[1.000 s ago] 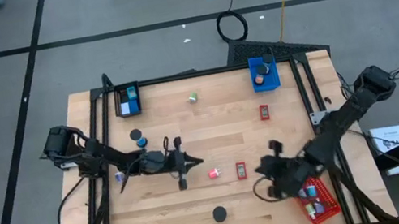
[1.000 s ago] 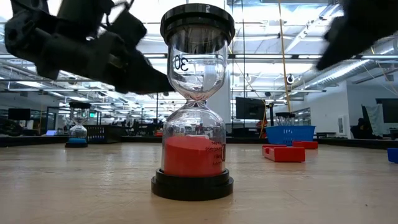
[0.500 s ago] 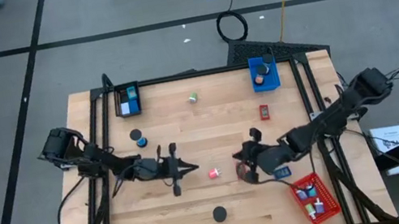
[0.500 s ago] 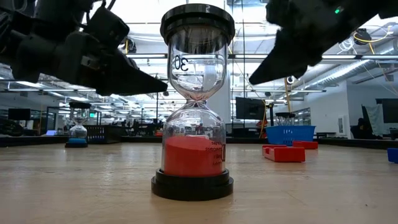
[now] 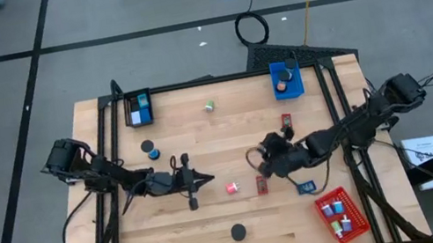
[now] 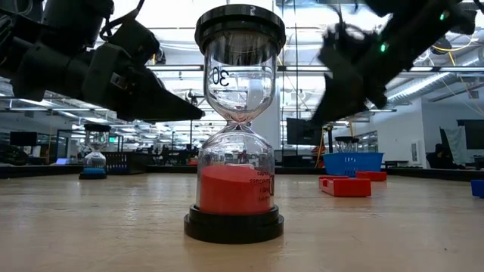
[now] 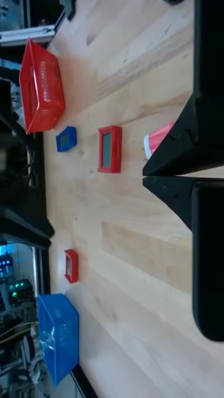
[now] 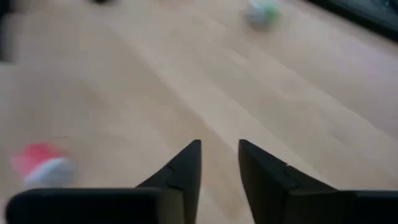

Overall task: Pick & Place Office items
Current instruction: Put the top red digital timer into the black basket

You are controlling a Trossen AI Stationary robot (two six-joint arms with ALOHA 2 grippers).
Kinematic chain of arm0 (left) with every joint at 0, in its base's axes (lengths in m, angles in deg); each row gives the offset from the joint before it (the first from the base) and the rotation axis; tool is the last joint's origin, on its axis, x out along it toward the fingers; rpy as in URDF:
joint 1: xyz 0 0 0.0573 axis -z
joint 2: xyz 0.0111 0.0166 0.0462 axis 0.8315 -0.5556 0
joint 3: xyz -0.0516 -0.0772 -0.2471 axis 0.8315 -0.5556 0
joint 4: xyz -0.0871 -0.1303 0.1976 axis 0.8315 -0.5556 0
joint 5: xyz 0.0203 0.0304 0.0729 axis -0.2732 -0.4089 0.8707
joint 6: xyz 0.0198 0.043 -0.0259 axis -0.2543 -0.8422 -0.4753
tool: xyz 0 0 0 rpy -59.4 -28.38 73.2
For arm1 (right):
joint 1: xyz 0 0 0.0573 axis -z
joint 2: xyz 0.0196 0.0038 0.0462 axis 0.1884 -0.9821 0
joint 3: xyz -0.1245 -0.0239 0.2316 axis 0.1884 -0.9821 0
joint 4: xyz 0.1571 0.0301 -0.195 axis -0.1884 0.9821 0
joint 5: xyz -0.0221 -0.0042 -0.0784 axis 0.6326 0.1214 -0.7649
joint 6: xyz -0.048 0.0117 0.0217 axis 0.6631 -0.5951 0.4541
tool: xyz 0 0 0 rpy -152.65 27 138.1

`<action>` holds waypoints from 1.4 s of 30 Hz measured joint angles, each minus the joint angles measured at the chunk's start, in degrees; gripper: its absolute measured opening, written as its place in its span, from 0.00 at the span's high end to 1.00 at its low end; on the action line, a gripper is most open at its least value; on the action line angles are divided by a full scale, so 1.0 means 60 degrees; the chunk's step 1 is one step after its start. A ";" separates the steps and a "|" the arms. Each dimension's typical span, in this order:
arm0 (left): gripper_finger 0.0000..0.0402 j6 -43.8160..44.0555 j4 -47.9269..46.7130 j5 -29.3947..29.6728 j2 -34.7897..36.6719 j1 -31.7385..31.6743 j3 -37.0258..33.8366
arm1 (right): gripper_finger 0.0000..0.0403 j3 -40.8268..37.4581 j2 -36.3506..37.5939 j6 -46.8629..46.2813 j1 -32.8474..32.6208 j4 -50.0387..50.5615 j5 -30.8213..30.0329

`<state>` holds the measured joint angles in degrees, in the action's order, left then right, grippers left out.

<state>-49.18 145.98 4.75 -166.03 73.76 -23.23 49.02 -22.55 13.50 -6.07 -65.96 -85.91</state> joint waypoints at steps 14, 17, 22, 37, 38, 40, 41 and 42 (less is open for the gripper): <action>0.95 0.0040 -0.0117 0.0005 0.0000 -0.0028 0.0004 | 0.38 -0.1040 0.0182 -0.6330 0.1569 0.5123 -0.0941; 0.95 0.0036 -0.0117 0.0005 0.0000 -0.0028 0.0004 | 0.37 -0.1799 0.0182 -0.6071 0.2044 0.3648 -0.0942; 0.95 0.0005 -0.0120 0.0005 0.0000 -0.0028 0.0004 | 0.38 -0.2763 0.0182 -0.5233 0.2569 0.1416 -0.0818; 0.95 0.0899 -0.0120 0.0001 0.0000 -0.0326 0.0004 | 0.64 -0.3118 0.0182 -0.3751 0.2953 -0.0063 -0.0414; 0.95 0.1097 -0.0120 0.0004 0.0000 -0.0394 0.0004 | 0.64 -0.3118 0.0182 -0.3533 0.2935 -0.0243 -0.0400; 0.95 0.1322 -0.0120 0.0004 0.0000 -0.0517 0.0004 | 0.64 -0.3118 0.0182 -0.3115 0.2882 -0.0646 -0.0352; 0.95 0.1399 -0.0120 0.0004 0.0000 -0.0571 0.0004 | 0.64 -0.3118 0.0182 -0.2891 0.2855 -0.0868 -0.0285; 0.95 0.1452 -0.0120 0.0003 0.0000 -0.0621 0.0004 | 0.63 -0.3118 0.0182 -0.2657 0.2810 -0.1120 -0.0176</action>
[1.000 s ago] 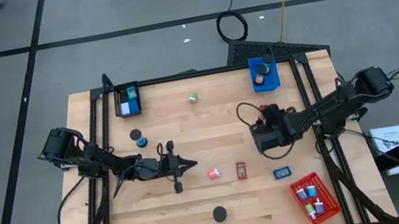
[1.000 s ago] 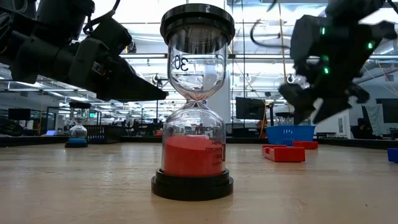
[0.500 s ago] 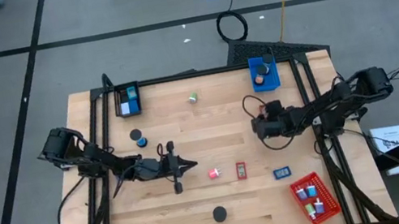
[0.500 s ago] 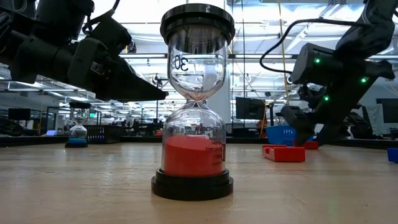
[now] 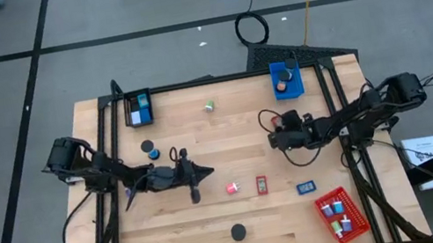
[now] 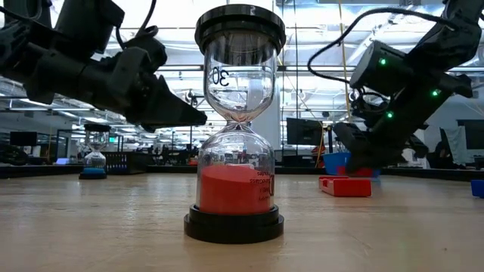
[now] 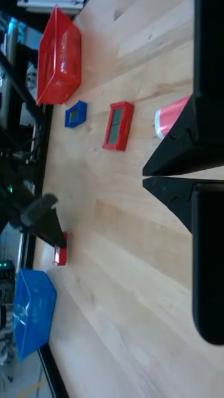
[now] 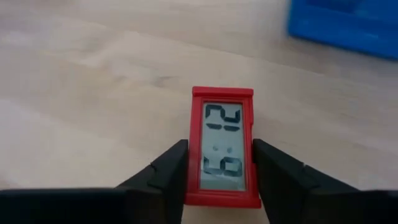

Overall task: Pick & Place Office items
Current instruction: Put the top red digital timer into the black basket

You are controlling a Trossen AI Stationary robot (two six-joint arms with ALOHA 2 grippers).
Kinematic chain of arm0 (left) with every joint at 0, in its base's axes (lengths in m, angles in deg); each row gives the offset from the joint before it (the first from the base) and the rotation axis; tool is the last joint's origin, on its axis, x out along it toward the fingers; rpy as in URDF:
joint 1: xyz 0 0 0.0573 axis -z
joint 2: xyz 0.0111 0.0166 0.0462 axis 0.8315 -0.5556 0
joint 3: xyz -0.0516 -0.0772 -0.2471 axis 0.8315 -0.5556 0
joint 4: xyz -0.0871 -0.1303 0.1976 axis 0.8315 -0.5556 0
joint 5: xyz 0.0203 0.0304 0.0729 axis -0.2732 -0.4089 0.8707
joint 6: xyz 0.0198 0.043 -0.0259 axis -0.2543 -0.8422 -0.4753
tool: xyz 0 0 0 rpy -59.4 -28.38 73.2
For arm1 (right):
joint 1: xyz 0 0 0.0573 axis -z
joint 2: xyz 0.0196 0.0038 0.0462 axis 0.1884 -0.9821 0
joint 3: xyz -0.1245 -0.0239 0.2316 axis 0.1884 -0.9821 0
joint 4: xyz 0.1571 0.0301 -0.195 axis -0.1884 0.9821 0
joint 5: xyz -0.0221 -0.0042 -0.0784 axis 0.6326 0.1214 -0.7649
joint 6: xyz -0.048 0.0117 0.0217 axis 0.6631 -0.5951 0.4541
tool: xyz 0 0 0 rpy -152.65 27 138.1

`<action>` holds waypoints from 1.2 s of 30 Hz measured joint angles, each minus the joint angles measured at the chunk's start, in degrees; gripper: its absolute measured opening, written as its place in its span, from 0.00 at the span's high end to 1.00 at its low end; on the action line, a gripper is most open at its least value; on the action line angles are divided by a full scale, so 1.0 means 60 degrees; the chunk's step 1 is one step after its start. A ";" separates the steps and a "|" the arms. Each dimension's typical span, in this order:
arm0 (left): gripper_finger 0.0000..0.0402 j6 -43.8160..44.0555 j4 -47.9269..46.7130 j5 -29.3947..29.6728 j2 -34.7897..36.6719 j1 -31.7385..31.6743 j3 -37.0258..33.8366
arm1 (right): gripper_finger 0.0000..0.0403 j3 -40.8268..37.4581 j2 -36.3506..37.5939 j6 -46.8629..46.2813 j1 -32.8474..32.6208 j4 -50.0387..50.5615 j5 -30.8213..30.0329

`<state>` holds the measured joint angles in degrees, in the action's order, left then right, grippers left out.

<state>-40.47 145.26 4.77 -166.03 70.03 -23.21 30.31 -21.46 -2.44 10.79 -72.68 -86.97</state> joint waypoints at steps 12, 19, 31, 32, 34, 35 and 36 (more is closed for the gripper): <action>0.98 -0.0726 0.1840 -0.0773 0.0000 -0.0677 -0.0527 | 0.63 -0.0004 0.0000 0.2924 -0.1056 -0.3681 -0.0006; 0.96 -0.0746 0.4957 -0.4436 0.0017 -0.1382 -0.0930 | 0.61 -0.0004 0.0000 0.5330 -0.1539 -0.6895 0.0756; 0.49 -0.0432 0.4691 -0.3749 0.0204 -0.1293 -0.0403 | 0.60 -0.0008 -0.0308 0.7537 -0.2066 -0.9992 0.2284; 0.45 -0.0428 0.4646 -0.3658 0.0204 -0.1272 -0.0319 | 0.61 -0.0011 -0.0379 0.7583 -0.2066 -1.0181 0.2352; 0.37 -0.0351 0.4442 -0.3504 0.0208 -0.1264 -0.0099 | 0.62 -0.0007 -0.0692 0.7610 -0.2063 -1.0897 0.2785; 0.33 -0.0250 0.4207 -0.3505 0.0208 -0.1264 0.0038 | 0.62 -0.0007 -0.0873 0.7677 -0.2059 -1.1227 0.2955; 0.30 -0.0151 0.3902 -0.3505 0.0205 -0.1264 0.0187 | 0.62 -0.0011 -0.1024 0.7748 -0.2059 -1.1537 0.3106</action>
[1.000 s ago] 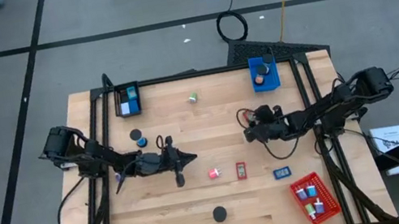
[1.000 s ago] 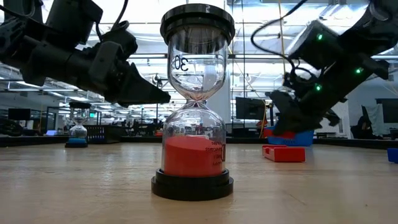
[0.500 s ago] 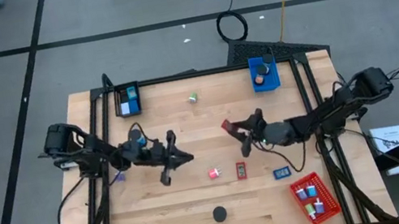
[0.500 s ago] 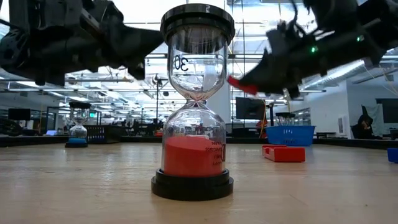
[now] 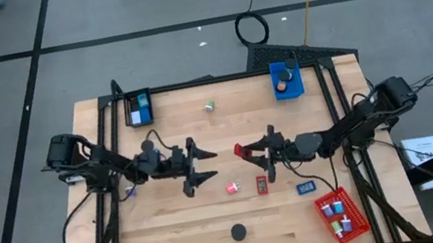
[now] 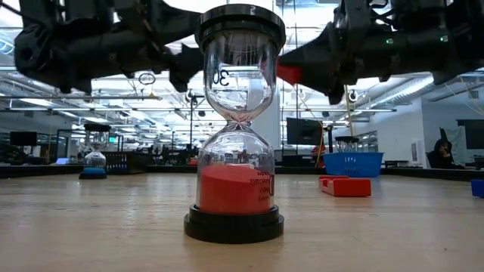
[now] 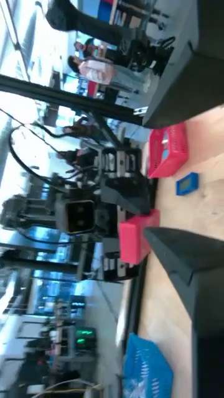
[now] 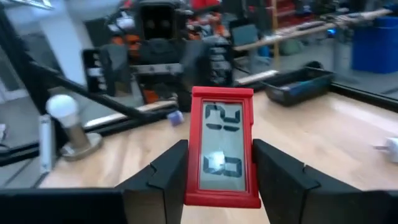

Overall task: Pick & Place Office items
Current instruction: Put the top red digital timer into the black basket

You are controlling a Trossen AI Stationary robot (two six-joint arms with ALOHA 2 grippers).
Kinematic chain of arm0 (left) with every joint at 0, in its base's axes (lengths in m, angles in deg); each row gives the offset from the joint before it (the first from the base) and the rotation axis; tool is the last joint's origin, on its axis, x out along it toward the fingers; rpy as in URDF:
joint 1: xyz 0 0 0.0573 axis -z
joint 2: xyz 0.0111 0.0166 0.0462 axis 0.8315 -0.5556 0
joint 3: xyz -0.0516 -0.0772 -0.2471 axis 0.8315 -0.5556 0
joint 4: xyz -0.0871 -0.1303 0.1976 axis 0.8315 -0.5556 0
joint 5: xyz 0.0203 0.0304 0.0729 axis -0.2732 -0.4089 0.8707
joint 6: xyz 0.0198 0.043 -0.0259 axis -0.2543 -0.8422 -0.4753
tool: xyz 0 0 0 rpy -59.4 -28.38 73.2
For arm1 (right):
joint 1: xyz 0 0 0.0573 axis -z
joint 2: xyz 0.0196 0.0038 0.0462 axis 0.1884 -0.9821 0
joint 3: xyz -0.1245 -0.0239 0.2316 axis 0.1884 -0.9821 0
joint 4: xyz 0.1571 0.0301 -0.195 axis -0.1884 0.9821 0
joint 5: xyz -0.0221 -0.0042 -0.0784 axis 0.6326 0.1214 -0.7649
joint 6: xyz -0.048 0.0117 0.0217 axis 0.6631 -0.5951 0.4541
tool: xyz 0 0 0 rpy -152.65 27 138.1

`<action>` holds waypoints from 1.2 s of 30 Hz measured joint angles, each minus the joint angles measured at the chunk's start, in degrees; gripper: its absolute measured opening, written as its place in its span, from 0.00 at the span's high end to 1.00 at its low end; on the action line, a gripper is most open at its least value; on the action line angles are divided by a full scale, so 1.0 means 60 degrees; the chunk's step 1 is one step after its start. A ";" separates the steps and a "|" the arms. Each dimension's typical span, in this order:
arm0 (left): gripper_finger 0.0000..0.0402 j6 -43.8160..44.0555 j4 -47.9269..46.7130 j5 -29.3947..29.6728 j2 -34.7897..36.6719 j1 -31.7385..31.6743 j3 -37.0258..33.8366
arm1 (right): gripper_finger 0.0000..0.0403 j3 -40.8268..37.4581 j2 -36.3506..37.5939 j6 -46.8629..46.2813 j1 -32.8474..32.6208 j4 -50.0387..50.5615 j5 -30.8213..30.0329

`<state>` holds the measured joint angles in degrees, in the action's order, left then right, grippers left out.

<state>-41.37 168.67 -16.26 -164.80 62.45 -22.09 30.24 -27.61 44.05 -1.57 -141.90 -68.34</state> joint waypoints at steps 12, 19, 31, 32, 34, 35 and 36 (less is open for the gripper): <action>0.19 0.0261 -0.1071 -0.0015 -0.0009 0.0000 0.1794 | 0.61 0.0611 -0.1488 0.0727 -0.0004 -0.3025 0.0664; 0.23 0.0362 -0.1406 0.0589 -0.0009 -0.0062 0.1867 | 0.60 0.0826 -0.1638 0.0769 -0.0016 -0.3225 0.1160; 0.22 0.0636 -0.1700 0.0061 -0.0012 0.0082 0.2209 | 0.60 0.1260 -0.1638 0.1090 -0.0135 -0.3100 0.1213; 0.22 0.0624 -0.1756 0.0059 -0.0012 0.0101 0.2232 | 0.60 0.1290 -0.1638 0.1105 -0.0132 -0.3063 0.1335; 0.24 0.0641 -0.1892 0.0061 -0.0014 0.0113 0.2341 | 0.61 0.1342 -0.1638 0.1154 -0.0138 -0.3042 0.1411; 0.24 0.0647 -0.1995 0.0061 -0.0012 0.0107 0.2379 | 0.61 0.1369 -0.1638 0.1159 -0.0141 -0.3034 0.1415; 0.25 0.0643 -0.2102 0.0068 -0.0012 0.0106 0.2414 | 0.61 0.1387 -0.1635 0.1162 -0.0142 -0.3020 0.1420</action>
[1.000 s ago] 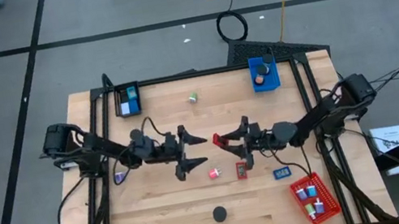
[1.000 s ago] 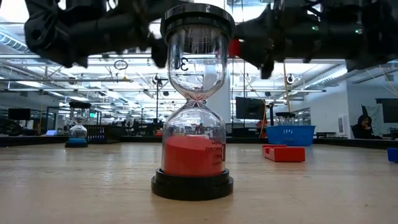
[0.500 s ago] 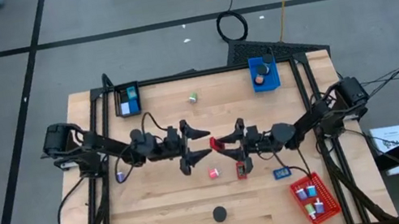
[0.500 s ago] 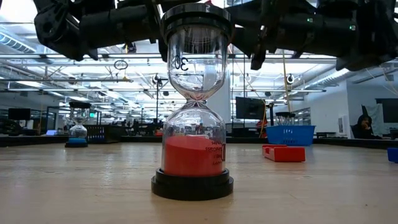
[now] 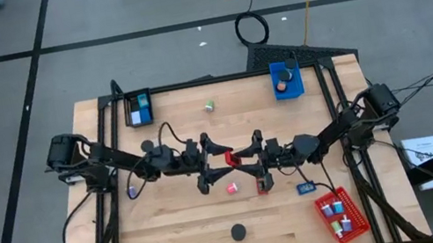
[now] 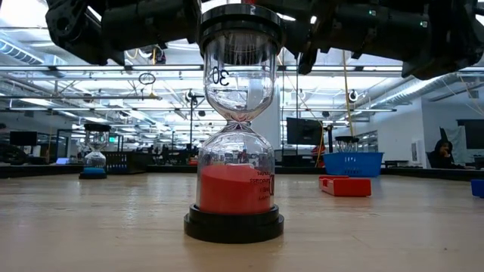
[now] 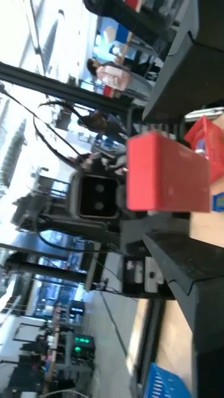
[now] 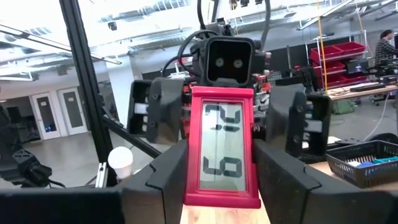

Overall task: Pick & Place Office items
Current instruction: Put the top red digital timer into the black basket

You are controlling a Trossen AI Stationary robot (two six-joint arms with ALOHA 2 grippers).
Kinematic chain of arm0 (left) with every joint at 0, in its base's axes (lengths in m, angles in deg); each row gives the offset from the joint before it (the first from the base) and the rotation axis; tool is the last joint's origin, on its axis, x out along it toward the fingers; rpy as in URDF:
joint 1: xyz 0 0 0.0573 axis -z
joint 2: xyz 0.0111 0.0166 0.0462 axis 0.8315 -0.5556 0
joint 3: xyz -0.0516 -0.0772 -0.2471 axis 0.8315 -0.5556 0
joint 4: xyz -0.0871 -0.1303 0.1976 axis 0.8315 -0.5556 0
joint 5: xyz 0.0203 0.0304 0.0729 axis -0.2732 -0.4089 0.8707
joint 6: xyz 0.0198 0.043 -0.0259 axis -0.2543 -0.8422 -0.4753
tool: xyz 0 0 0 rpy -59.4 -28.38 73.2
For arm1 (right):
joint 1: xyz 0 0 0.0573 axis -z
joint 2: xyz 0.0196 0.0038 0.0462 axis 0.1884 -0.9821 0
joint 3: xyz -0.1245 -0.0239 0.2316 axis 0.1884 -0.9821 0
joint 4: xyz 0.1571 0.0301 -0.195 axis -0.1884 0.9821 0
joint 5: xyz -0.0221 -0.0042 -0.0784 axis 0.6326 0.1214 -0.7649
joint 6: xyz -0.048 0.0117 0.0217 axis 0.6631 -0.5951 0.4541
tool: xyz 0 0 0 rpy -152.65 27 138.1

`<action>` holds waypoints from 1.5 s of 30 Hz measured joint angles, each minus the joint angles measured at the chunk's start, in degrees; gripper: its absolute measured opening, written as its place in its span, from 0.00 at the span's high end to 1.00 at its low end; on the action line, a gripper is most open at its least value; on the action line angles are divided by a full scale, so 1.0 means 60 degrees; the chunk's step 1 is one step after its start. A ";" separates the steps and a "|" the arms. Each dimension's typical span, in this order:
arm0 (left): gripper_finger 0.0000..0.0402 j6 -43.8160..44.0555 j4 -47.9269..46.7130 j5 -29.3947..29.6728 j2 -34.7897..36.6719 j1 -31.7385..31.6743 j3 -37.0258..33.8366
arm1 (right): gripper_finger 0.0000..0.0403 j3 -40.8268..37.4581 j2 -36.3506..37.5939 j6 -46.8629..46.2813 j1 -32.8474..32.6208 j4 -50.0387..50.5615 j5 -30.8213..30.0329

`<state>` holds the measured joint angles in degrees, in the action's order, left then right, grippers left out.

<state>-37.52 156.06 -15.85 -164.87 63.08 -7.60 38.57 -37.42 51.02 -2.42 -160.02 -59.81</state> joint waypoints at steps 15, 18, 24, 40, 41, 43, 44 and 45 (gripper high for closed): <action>0.60 -0.0326 -0.0052 0.0135 -0.0007 0.0000 0.0047 | 0.59 0.0001 0.0000 0.0098 0.0004 0.0120 -0.0018; 0.60 -0.0328 -0.0080 0.0127 -0.0007 0.0000 0.0047 | 0.57 0.0001 0.0000 0.0118 0.0004 0.0233 -0.0008; 0.60 -0.0403 -0.0051 0.0223 -0.0007 -0.0087 0.0047 | 0.48 -0.0007 0.0007 0.0299 0.0007 0.0923 -0.0042; 0.60 -0.1689 -0.4636 0.1602 0.2916 -0.0598 -0.0026 | 0.29 -0.0014 0.0007 0.0557 0.0430 0.2030 -0.1304; 0.60 -0.1774 -0.5154 0.1823 0.3249 -0.0530 -0.0026 | 0.29 -0.0014 0.0007 0.0557 0.0453 0.2074 -0.1304; 0.60 -0.1875 -0.6005 0.2223 0.3888 -0.0426 -0.0026 | 0.32 -0.0014 0.0007 0.0517 0.0466 0.2200 -0.1304; 0.60 -0.1910 -0.6525 0.2437 0.4210 -0.0390 -0.0026 | 0.33 -0.0014 0.0007 0.0503 0.0466 0.2278 -0.1308; 0.60 -0.1914 -0.7144 0.2639 0.4561 -0.0339 -0.0026 | 0.35 -0.0014 0.0004 0.0503 0.0466 0.2327 -0.1314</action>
<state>-49.00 113.20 -0.02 -137.50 61.04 -7.76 38.48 -37.39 54.04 0.38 -146.06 -67.70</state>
